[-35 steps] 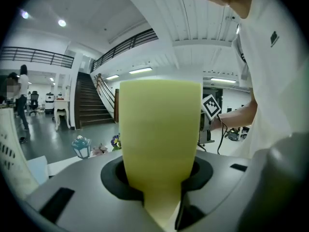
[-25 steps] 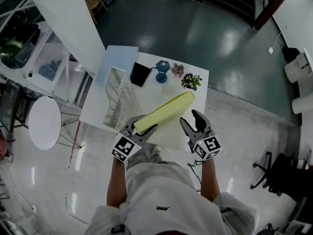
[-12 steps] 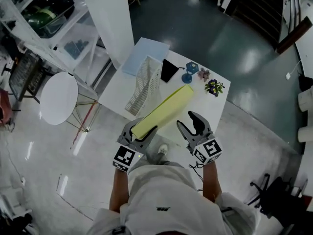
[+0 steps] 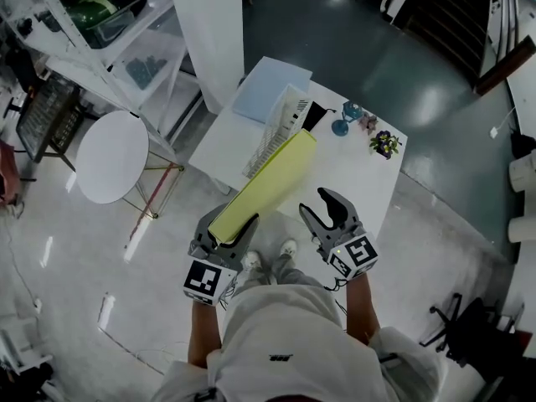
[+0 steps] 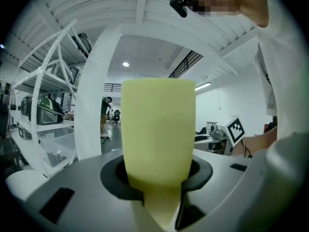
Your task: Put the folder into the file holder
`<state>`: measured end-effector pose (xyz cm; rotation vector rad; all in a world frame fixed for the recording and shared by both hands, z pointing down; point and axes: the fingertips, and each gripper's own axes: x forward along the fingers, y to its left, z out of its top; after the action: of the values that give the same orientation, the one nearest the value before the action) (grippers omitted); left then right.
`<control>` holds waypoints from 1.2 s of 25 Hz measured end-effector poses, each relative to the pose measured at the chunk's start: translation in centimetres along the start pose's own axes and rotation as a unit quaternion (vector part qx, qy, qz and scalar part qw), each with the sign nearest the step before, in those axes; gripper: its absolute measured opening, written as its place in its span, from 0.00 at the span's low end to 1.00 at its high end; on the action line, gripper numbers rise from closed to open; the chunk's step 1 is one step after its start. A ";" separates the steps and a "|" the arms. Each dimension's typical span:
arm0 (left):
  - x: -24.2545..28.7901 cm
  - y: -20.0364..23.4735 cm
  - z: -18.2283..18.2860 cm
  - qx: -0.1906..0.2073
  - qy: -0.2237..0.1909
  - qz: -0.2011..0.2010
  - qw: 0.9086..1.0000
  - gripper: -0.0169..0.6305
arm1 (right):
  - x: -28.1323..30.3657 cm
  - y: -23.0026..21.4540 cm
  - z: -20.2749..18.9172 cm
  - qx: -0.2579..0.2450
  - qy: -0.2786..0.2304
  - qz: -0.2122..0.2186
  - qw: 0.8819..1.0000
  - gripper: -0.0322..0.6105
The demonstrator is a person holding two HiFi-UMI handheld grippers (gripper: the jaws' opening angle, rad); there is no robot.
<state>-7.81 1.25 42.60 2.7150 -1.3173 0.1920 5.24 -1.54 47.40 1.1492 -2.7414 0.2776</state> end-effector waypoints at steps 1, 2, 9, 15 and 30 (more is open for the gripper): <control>-0.7 0.5 0.2 -0.001 -0.005 0.006 1.000 0.31 | 0.2 0.6 -0.1 -0.001 0.001 -0.001 1.000 0.40; -1.4 1.1 0.4 -0.002 -0.010 0.012 1.000 0.30 | 0.4 1.2 -0.1 -0.002 0.002 -0.001 1.000 0.40; -4.1 4.7 2.2 0.009 -0.045 0.058 0.997 0.30 | 1.3 3.2 0.8 -0.015 0.003 -0.023 1.000 0.39; -3.3 6.3 3.1 0.015 -0.059 0.084 0.995 0.30 | 1.4 2.8 0.9 -0.019 0.005 -0.035 0.999 0.39; 4.7 8.7 3.8 -0.012 -0.107 0.143 0.984 0.30 | 4.0 -2.0 0.7 -0.010 0.013 0.004 1.000 0.38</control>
<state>-11.54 -8.37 40.10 2.5725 -1.7542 -0.0948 3.85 -5.77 47.81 1.1223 -2.7208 0.2645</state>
